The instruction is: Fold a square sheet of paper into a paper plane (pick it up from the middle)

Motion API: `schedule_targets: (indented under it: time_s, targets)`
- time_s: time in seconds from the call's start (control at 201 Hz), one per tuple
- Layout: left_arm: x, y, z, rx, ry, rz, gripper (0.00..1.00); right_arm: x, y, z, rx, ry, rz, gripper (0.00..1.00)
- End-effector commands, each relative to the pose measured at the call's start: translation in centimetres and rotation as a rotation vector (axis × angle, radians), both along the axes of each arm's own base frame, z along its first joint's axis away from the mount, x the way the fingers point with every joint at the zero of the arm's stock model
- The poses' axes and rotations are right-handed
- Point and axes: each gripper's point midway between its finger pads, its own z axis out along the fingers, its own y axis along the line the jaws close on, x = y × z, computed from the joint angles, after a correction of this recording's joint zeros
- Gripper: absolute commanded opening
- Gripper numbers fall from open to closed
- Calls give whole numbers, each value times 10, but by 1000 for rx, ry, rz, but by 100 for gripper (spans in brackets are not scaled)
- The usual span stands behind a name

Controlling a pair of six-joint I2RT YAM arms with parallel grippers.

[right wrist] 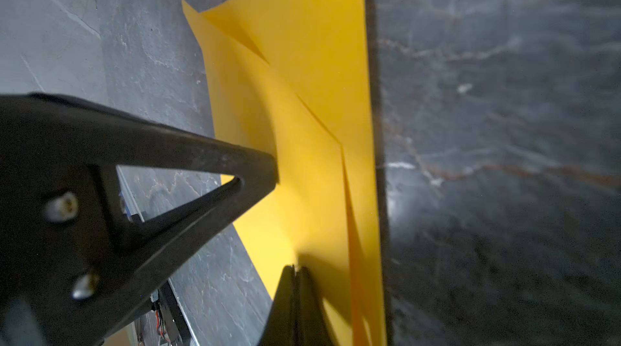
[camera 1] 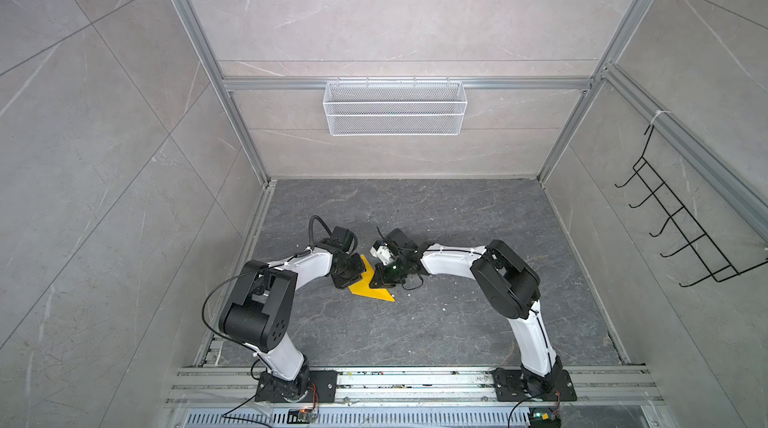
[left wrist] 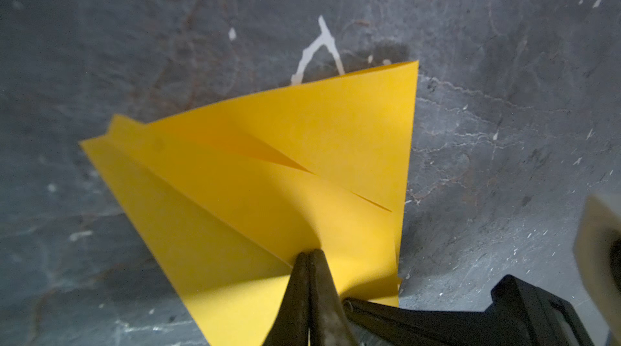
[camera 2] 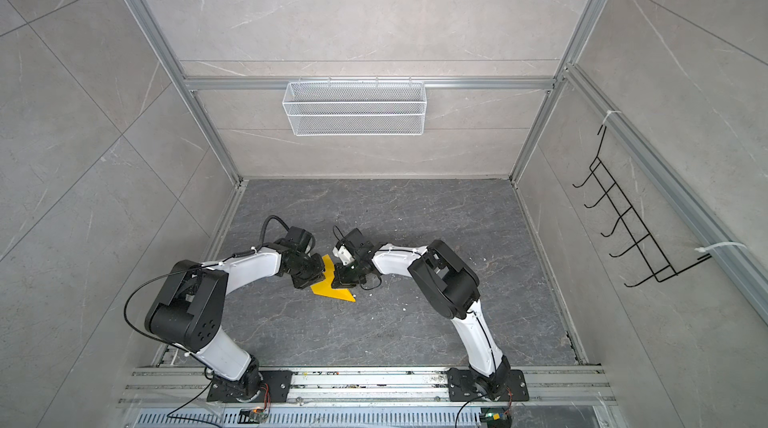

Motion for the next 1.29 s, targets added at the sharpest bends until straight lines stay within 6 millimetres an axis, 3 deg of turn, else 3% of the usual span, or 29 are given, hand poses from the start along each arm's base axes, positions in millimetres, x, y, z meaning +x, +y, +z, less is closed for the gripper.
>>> schedule_targets:
  time_s: [0.0,0.354,0.817,0.916,1.13,1.205,1.29]
  targets:
    - [-19,21,-25,121,93,21,7,-14,-31,-25,-93,72,-56,1]
    - [-19,22,-27,132,98,15,7,-29,-74,-36,-139,103,-121,1]
    - [-17,23,-25,139,98,13,7,-52,-92,-30,-137,127,-64,2]
    - [-17,23,-25,140,97,14,7,-48,-86,-14,-94,90,-50,2]
    - [-17,23,-24,140,94,17,7,-18,-49,46,76,-70,-42,2]
    - [-17,23,-23,136,93,16,7,-15,-38,55,111,-95,-47,3]
    - [-16,22,-24,133,94,17,7,-9,-29,51,99,-81,-57,2]
